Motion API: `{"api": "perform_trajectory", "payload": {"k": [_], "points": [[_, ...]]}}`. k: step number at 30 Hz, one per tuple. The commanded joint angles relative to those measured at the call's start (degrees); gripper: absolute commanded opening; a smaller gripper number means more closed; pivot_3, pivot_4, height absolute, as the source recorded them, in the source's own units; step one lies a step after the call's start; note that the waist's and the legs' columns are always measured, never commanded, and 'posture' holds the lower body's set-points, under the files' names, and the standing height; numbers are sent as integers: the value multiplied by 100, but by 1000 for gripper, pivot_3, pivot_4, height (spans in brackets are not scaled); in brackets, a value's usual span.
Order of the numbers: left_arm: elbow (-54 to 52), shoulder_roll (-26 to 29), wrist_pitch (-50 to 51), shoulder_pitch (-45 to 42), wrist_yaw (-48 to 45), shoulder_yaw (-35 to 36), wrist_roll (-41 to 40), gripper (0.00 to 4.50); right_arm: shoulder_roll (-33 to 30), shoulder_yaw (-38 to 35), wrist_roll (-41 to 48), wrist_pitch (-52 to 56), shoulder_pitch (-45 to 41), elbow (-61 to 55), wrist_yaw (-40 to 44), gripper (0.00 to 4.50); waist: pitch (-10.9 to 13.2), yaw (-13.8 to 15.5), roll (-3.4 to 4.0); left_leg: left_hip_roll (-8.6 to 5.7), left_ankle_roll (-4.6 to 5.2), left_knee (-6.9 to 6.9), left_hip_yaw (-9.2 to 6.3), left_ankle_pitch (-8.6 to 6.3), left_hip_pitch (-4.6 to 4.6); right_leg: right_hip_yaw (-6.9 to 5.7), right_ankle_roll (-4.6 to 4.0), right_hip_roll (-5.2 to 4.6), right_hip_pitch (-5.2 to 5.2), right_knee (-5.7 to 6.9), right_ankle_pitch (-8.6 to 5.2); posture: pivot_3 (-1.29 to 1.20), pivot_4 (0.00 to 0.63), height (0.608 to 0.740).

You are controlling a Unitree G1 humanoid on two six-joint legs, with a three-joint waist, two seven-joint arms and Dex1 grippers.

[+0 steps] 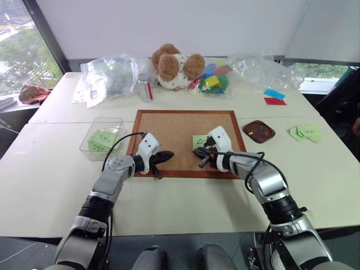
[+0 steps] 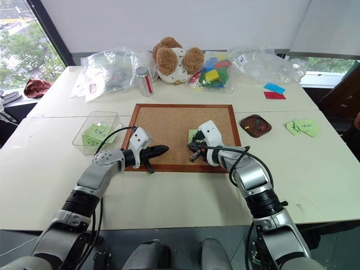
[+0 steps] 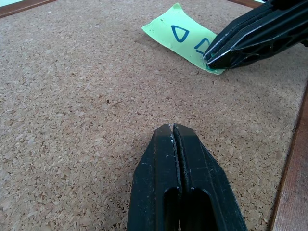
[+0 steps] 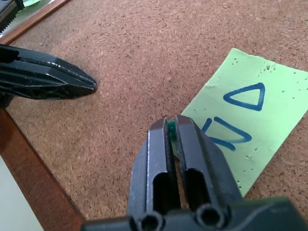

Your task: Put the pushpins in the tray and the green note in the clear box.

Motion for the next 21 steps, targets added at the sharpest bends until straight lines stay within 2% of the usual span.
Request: {"api": "perform_trajectory", "payload": {"k": [1,15,19,20,21], "points": [[271,-10,229,215,-16,-203,183,0,-43,-226,98,125,-240,-461,18,12,0,1,0,0,0,0,0,0,0,0,0,0,0,0,0,0,150,740],[440,-86,212,153,-32,-200,184,0,-397,-469,303,903,-454,-1620,92,12,-2,19,-3,0,2,0,-2,-1,2,-1,0,-1,5,-4,0,0,150,740],[-14,-141,1026,-155,-185,223,-487,0,-740,-542,431,1134,-390,-2124,265,12,-1,24,-3,0,2,0,-3,-1,-2,-2,0,-2,2,-4,0,0,150,740],[-164,-125,1315,-258,-261,340,-701,529,-837,-552,468,1183,-375,-2249,309,0,-1,21,-3,0,2,0,-3,-1,-5,-2,0,-2,0,-4,0,0,150,740],[-263,-110,1514,-319,-308,409,-832,837,-896,-556,497,1215,-368,-2324,328,0,0,14,-3,0,2,0,-4,-1,-11,-2,0,-2,-6,-4,0,0,150,740]]}}
